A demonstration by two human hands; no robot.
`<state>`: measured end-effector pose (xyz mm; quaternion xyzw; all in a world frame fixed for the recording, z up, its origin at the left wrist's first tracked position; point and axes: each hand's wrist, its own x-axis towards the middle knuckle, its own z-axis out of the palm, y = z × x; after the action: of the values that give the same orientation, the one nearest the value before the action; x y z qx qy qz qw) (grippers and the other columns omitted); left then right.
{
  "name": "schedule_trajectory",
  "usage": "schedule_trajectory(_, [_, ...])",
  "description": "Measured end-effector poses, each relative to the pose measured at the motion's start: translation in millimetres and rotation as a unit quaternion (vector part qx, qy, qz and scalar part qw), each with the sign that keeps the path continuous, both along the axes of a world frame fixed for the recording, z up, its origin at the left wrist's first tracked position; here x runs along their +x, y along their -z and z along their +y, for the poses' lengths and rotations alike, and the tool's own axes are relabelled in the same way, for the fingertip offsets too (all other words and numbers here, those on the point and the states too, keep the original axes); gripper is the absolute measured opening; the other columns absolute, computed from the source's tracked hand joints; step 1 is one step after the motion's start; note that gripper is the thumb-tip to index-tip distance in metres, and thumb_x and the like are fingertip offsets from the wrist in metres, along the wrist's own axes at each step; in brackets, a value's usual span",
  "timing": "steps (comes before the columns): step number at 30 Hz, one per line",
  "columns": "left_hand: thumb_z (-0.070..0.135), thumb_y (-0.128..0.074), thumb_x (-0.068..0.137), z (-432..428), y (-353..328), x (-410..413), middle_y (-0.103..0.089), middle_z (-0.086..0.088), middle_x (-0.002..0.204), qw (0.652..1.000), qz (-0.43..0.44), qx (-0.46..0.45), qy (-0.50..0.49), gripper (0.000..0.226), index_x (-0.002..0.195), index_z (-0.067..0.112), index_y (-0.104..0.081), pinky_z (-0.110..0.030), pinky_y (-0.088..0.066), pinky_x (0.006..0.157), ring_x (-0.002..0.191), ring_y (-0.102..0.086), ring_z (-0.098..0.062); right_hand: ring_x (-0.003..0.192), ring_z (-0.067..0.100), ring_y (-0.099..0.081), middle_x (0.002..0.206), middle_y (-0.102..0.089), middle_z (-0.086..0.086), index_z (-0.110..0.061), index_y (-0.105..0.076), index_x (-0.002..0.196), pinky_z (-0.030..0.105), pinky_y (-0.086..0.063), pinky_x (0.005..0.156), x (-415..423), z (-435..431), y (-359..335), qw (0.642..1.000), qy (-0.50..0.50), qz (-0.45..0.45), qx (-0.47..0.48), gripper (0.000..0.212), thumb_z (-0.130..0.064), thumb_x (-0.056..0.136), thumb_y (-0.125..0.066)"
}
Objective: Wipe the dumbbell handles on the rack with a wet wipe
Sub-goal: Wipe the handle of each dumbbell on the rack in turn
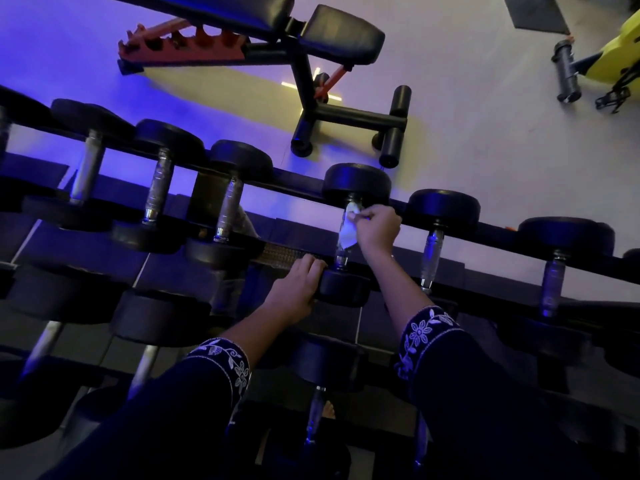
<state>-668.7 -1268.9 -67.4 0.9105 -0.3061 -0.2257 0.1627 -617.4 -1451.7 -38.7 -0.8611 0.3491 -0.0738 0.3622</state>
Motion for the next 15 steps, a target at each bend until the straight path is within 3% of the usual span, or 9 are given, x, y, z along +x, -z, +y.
schedule_trajectory(3, [0.051, -0.084, 0.059, -16.9, -16.1, 6.4, -0.037, -0.003, 0.126, 0.998, 0.055, 0.034, -0.027, 0.089, 0.125, 0.014, -0.036, -0.042, -0.05, 0.071, 0.119, -0.041, -0.024, 0.072, 0.023, -0.059, 0.078, -0.071, 0.012, -0.003, -0.071, 0.075, 0.023, -0.041, 0.063, -6.1, 3.5, 1.6, 1.0, -0.003, 0.006, 0.008, 0.011, -0.014, 0.076, -0.072])
schedule_trajectory(6, [0.073, -0.079, 0.034, -48.2, -28.2, 11.9, -0.045, -0.008, 0.124, 0.981, 0.17, 0.051, -0.081, 0.118, 0.124, 0.01, -0.037, -0.054, -0.048, 0.094, 0.12, -0.044, -0.029, 0.071, 0.021, -0.061, 0.078, -0.072, 0.013, -0.001, -0.072, 0.073, 0.023, -0.04, 0.064, -32.1, 5.6, 11.3, 0.999, -0.028, 0.024, 0.032, 0.013, -0.012, 0.071, -0.076])
schedule_trajectory(8, [0.071, -0.077, 0.042, -64.1, -30.3, 13.0, -0.05, -0.01, 0.122, 0.963, 0.209, 0.033, -0.169, 0.114, 0.127, 0.006, -0.039, -0.046, -0.047, 0.097, 0.123, -0.044, -0.03, 0.066, 0.013, -0.056, 0.073, -0.071, 0.012, -0.001, -0.073, 0.071, 0.021, -0.038, 0.061, -48.8, 1.8, 20.3, 0.996, -0.029, 0.045, 0.078, 0.013, -0.013, 0.07, -0.078])
schedule_trajectory(11, [0.071, -0.076, 0.052, -73.4, -30.0, 8.5, -0.053, -0.007, 0.12, 0.956, 0.181, 0.053, -0.224, 0.101, 0.126, 0.009, -0.048, -0.051, -0.049, 0.093, 0.124, -0.041, -0.029, 0.063, 0.01, -0.05, 0.063, -0.06, 0.006, -0.001, -0.07, 0.068, 0.023, -0.036, 0.061, -45.3, -8.2, 28.0, 0.978, 0.017, 0.066, 0.197, 0.019, -0.017, 0.074, -0.076])
schedule_trajectory(13, [0.072, -0.077, 0.051, -74.3, -31.0, 5.7, -0.055, -0.005, 0.115, 0.957, 0.161, 0.054, -0.236, 0.093, 0.119, 0.013, -0.053, -0.051, -0.049, 0.09, 0.123, -0.041, -0.027, 0.061, 0.014, -0.051, 0.058, -0.058, 0.004, -0.005, -0.066, 0.064, 0.025, -0.039, 0.059, -16.2, -16.6, 25.4, 0.939, 0.113, 0.021, 0.325, 0.019, -0.013, 0.081, -0.069])
schedule_trajectory(15, [0.073, -0.077, 0.051, -74.4, -31.1, 4.4, -0.056, -0.004, 0.114, 0.957, 0.153, 0.06, -0.24, 0.091, 0.115, 0.013, -0.055, -0.051, -0.049, 0.089, 0.121, -0.041, -0.027, 0.057, 0.018, -0.054, 0.059, -0.058, 0.006, -0.006, -0.06, 0.071, 0.023, -0.043, 0.053, 17.3, -24.2, 23.2, 0.866, 0.176, -0.021, 0.468, 0.019, -0.002, 0.088, -0.052])
